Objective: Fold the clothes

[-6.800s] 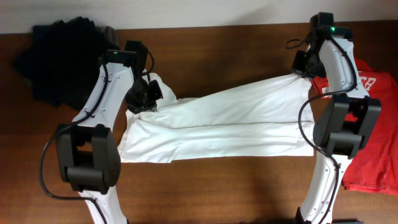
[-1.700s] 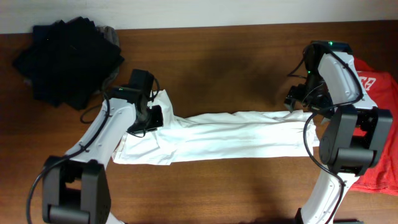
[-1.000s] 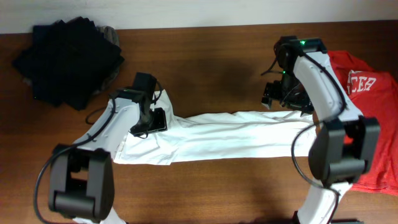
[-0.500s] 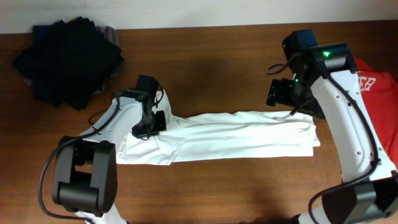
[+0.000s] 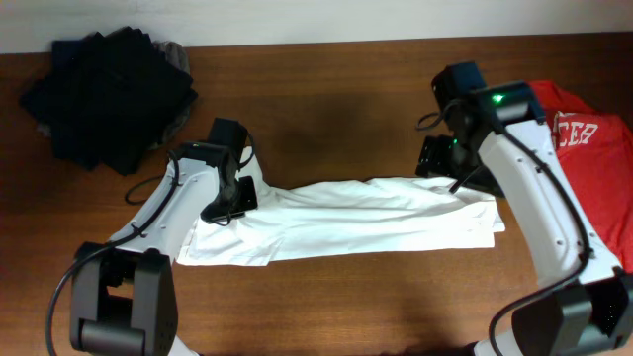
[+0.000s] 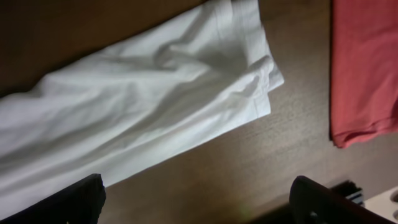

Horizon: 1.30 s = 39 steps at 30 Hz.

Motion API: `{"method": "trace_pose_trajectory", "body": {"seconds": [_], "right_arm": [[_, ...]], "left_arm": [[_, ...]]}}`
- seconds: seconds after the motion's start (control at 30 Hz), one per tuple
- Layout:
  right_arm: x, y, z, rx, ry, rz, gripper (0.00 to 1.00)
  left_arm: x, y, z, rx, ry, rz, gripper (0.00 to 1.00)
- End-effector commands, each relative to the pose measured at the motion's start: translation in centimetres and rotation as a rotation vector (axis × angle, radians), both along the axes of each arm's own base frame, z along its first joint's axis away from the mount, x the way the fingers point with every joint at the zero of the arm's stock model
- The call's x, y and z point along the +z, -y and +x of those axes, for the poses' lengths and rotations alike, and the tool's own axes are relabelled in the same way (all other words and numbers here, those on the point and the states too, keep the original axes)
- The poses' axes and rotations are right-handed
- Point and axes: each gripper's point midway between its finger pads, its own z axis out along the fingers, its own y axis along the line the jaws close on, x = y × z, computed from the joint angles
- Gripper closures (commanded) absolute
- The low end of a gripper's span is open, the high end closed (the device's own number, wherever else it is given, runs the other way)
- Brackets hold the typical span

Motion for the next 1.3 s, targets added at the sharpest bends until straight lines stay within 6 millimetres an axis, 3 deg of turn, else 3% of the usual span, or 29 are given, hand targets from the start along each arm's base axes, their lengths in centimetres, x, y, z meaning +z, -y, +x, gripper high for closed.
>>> {"method": "trace_pose_trajectory", "body": {"seconds": [0.0, 0.07, 0.23, 0.73, 0.83, 0.87, 0.9, 0.93, 0.97, 1.13, 1.2, 1.27], "right_arm": [[-2.4, 0.1, -1.1, -0.016, -0.026, -0.017, 0.02], [-4.6, -0.3, -1.4, -0.016, -0.042, 0.008, 0.02], [-6.5, -0.7, -1.7, -0.016, -0.054, 0.035, 0.01], [-6.6, -0.7, -1.8, -0.005, -0.060, 0.034, 0.02], [-6.6, -0.7, -1.8, -0.005, -0.060, 0.034, 0.02], [-6.6, -0.7, -1.8, -0.005, -0.060, 0.034, 0.02], [-6.6, -0.7, -1.8, -0.005, -0.060, 0.034, 0.02], [-6.6, -0.7, -1.8, -0.005, -0.060, 0.034, 0.02], [-6.6, -0.7, -1.8, -0.005, -0.060, 0.034, 0.01], [-6.6, -0.7, -1.8, -0.005, -0.059, 0.034, 0.02], [-6.6, -0.8, -1.7, -0.005, -0.056, 0.039, 0.02], [-6.7, -1.0, -1.4, 0.010, -0.044, 0.047, 0.02]], "left_arm": [[1.2, -0.3, 0.2, 0.012, 0.021, 0.018, 0.99], [1.6, -0.6, 0.2, 0.013, 0.019, 0.037, 0.99], [3.0, -0.9, -0.3, 0.037, -0.005, 0.086, 0.99], [3.8, -1.7, -3.3, 0.074, -0.115, 0.172, 0.98], [3.9, -1.9, -4.0, 0.083, -0.141, 0.180, 0.94], [3.9, -1.9, -4.1, 0.083, -0.146, 0.179, 0.89], [3.9, -1.9, -4.2, 0.083, -0.148, 0.179, 0.76], [3.9, -1.9, -4.2, 0.082, -0.150, 0.180, 0.44], [3.9, -1.9, -4.3, 0.082, -0.152, 0.181, 0.31], [3.9, -1.8, -4.0, 0.082, -0.143, 0.178, 0.35], [4.1, -1.6, -3.4, 0.084, -0.118, 0.170, 0.47], [4.4, -1.2, -2.2, 0.086, -0.072, 0.152, 0.71]]}}
